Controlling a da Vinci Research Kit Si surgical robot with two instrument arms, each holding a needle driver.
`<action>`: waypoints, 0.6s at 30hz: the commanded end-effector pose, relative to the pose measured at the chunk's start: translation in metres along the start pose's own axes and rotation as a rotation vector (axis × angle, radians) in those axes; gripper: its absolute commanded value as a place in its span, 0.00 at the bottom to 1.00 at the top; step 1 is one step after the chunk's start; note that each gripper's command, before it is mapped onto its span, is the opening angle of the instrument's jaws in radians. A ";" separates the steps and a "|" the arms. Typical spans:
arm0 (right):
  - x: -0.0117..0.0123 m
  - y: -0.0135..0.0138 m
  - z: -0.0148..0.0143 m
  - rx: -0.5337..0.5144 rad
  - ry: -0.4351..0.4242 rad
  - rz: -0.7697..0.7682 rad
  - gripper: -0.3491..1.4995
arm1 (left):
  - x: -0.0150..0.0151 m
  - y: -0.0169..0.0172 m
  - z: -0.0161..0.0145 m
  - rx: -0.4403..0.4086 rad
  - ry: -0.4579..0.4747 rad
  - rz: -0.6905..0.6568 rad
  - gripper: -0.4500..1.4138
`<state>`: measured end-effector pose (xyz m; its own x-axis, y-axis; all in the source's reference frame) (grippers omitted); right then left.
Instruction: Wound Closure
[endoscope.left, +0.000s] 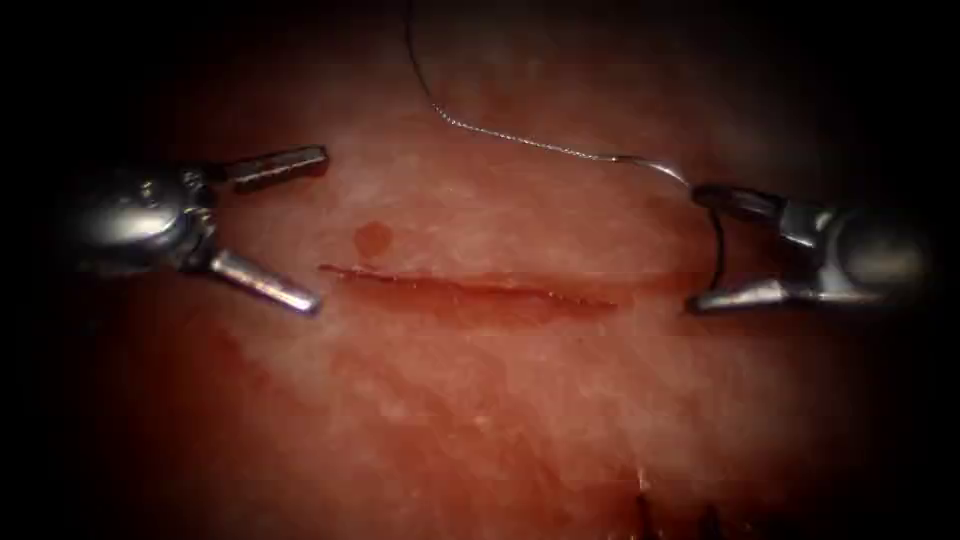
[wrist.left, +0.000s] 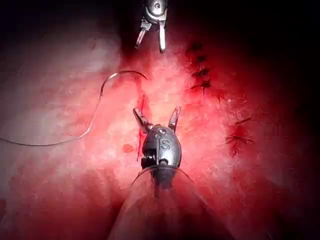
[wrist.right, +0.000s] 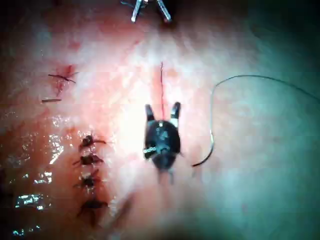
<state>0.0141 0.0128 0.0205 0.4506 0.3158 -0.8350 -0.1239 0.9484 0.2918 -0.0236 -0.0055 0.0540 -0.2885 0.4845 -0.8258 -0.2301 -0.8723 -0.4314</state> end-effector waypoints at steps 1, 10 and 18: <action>-0.0004 -0.0009 0.0011 0.001 0.001 0.004 0.65 | -0.0007 0.0010 0.0003 0.000 -0.003 -0.005 0.57; -0.0001 -0.0003 -0.0010 0.014 0.000 0.009 0.68 | -0.0001 0.0014 0.0017 0.023 -0.029 -0.010 0.58; -0.0014 0.0005 -0.0057 -0.048 -0.117 0.026 0.76 | 0.0025 0.0042 0.0107 0.185 -0.153 -0.126 0.59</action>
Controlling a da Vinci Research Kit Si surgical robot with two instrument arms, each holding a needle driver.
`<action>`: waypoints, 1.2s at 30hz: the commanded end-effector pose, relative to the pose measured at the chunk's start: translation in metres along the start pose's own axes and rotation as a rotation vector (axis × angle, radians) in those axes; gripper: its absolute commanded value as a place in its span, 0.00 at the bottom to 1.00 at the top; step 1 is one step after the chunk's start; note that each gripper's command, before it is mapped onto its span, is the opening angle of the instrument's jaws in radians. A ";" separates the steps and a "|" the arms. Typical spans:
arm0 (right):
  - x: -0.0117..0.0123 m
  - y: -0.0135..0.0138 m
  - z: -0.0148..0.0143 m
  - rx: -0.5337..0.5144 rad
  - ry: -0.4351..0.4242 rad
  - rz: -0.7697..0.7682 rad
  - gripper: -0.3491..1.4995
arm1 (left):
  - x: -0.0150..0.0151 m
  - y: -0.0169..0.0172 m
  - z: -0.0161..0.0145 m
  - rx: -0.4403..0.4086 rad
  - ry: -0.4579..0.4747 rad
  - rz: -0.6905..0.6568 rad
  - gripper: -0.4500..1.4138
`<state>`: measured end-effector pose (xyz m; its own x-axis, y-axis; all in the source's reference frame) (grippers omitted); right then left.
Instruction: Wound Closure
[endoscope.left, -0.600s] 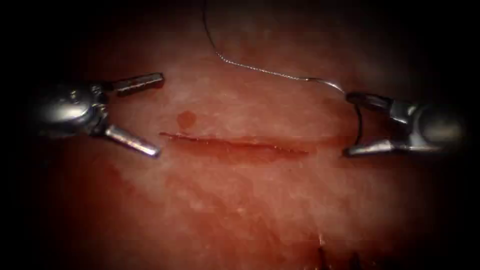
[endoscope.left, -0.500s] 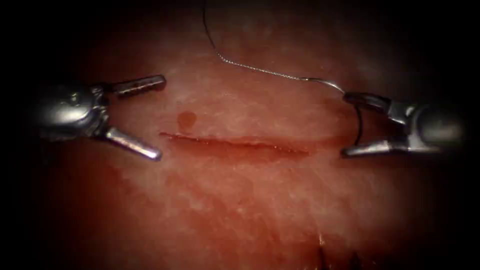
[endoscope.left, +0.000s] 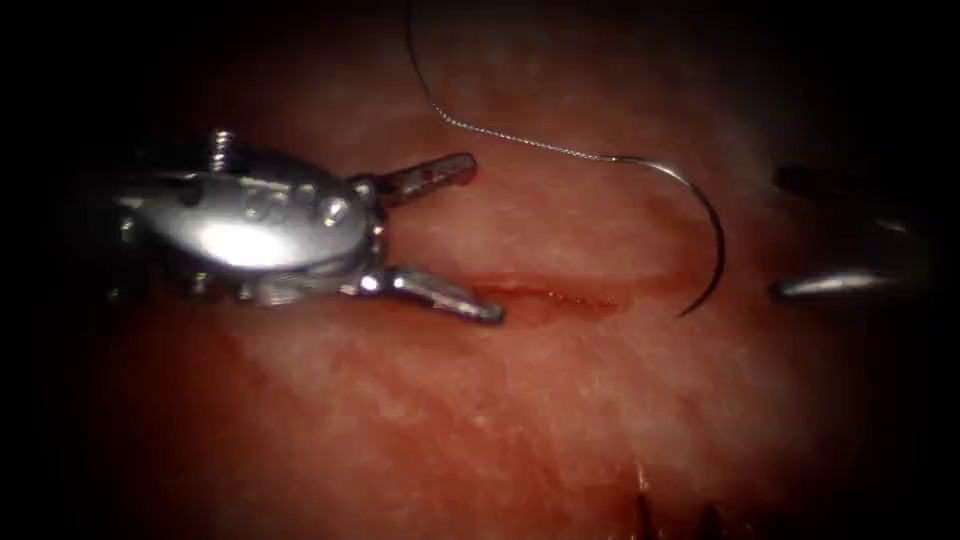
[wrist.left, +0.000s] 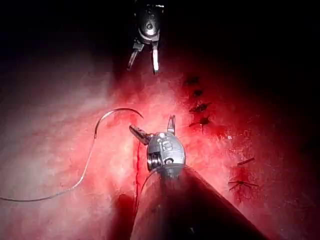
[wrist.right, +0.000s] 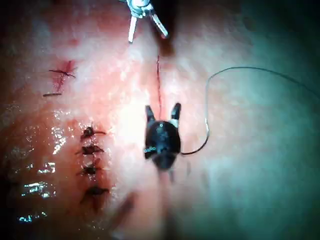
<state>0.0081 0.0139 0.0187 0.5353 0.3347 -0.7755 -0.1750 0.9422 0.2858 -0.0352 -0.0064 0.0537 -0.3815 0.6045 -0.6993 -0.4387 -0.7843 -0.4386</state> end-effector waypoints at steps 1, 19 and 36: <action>-0.0008 -0.0009 0.0002 -0.004 -0.044 0.005 0.76 | -0.0007 0.0012 0.0012 0.009 -0.011 -0.008 0.59; -0.0046 -0.0013 -0.0029 -0.191 -0.299 0.182 0.71 | -0.0049 0.0023 0.0180 0.206 -0.104 -0.079 0.59; -0.0043 -0.0015 -0.0022 -0.216 -0.318 0.209 0.71 | -0.0123 0.0017 0.0236 0.196 -0.234 -0.092 0.42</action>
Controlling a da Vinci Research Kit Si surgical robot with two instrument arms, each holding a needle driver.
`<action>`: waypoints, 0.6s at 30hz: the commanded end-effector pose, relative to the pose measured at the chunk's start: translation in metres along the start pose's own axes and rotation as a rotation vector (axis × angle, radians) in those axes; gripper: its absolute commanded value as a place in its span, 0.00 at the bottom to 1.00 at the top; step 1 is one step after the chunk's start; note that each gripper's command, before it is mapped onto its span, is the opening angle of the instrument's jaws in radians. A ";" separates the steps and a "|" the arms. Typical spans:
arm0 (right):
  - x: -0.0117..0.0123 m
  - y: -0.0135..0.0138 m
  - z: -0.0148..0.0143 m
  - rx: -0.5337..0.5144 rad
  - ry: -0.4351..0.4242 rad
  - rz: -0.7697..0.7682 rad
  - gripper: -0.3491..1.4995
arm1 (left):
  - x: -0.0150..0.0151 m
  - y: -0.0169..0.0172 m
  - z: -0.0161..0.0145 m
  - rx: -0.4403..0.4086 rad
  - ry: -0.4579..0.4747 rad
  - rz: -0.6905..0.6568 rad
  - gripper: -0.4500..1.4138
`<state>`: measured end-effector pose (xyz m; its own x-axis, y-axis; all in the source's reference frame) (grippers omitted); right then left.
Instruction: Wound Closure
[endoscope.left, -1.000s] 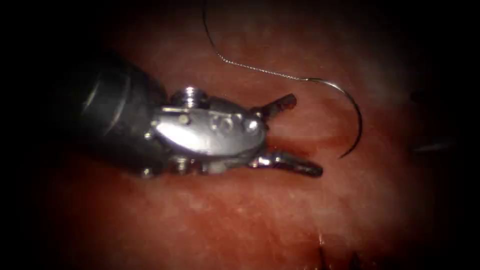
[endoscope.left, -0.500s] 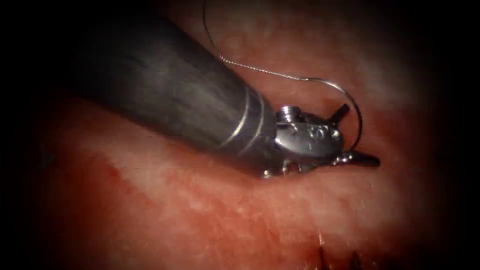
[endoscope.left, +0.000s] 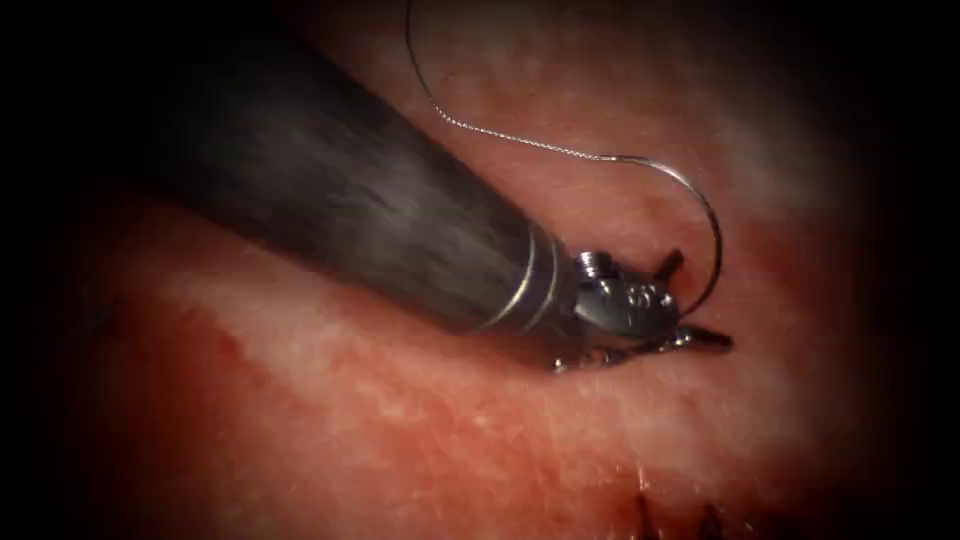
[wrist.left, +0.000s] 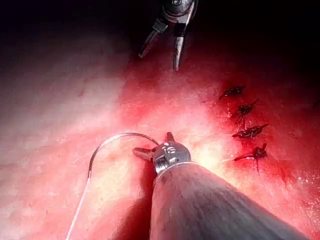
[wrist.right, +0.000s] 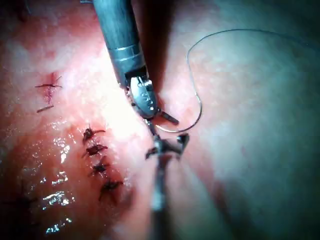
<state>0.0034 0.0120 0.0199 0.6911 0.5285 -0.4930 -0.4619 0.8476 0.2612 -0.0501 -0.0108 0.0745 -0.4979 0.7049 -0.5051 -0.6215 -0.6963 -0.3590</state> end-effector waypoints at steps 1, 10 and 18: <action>-0.0001 -0.0011 0.0008 0.007 -0.001 0.000 0.71 | -0.0009 0.0008 0.0004 -0.008 -0.005 0.000 0.37; 0.0001 -0.0014 0.0010 0.007 -0.001 0.003 0.71 | 0.0000 0.0007 -0.0011 -0.046 -0.006 -0.006 0.00; 0.0015 -0.0023 0.0020 0.069 0.073 0.066 0.71 | 0.0011 -0.0002 -0.0051 -0.018 0.029 0.106 0.00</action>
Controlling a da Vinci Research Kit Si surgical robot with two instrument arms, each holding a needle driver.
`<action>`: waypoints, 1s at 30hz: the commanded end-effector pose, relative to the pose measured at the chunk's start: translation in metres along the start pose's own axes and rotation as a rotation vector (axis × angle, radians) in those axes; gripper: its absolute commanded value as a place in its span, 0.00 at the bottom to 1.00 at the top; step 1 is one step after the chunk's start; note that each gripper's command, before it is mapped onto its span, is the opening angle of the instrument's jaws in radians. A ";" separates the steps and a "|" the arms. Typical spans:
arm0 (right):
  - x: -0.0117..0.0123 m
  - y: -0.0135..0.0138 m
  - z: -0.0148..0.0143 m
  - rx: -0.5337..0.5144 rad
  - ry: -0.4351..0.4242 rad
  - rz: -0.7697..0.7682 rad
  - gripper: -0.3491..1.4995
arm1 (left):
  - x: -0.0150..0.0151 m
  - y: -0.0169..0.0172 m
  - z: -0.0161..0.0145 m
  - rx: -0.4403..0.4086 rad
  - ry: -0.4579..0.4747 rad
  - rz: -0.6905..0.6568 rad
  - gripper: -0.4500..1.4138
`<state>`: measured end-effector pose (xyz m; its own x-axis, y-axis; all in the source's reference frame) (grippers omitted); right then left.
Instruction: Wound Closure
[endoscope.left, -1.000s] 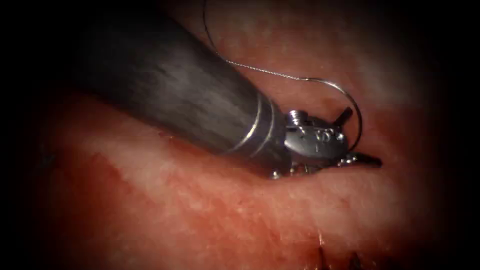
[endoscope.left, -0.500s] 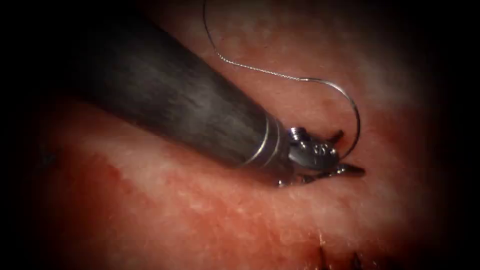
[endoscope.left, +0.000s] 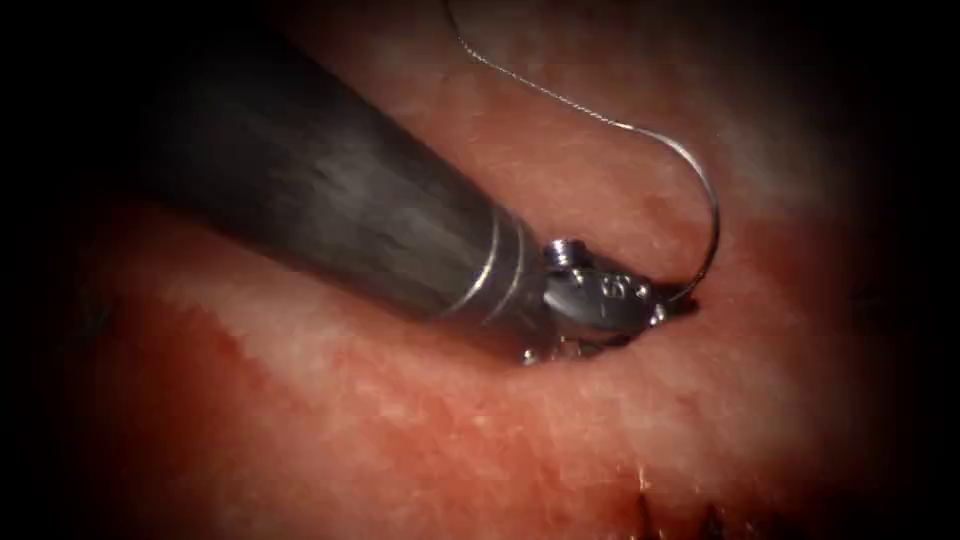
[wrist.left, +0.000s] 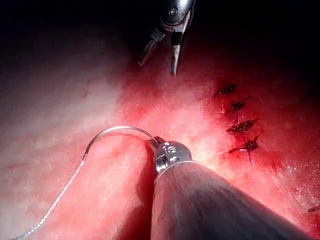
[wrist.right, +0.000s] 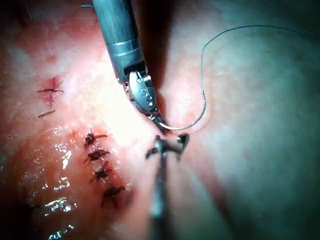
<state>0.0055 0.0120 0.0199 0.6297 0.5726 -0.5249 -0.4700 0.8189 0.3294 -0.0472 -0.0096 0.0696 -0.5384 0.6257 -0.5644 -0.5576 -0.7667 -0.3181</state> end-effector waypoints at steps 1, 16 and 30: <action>0.0002 -0.0014 0.0011 0.042 0.032 0.024 0.71 | -0.0005 0.0008 -0.0006 0.004 0.010 0.042 0.00; 0.0087 -0.0026 0.0057 0.238 0.246 0.069 0.68 | -0.0030 0.0009 -0.0113 0.007 0.090 0.503 0.00; 0.0113 -0.0031 0.0086 0.369 0.280 0.147 0.65 | -0.0042 -0.0003 -0.0131 0.066 0.118 0.631 0.00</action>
<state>0.0187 0.0171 0.0192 0.3578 0.6914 -0.6276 -0.2623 0.7195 0.6431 -0.0361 -0.0128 0.0617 -0.7055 0.0245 -0.7083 -0.1946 -0.9677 0.1604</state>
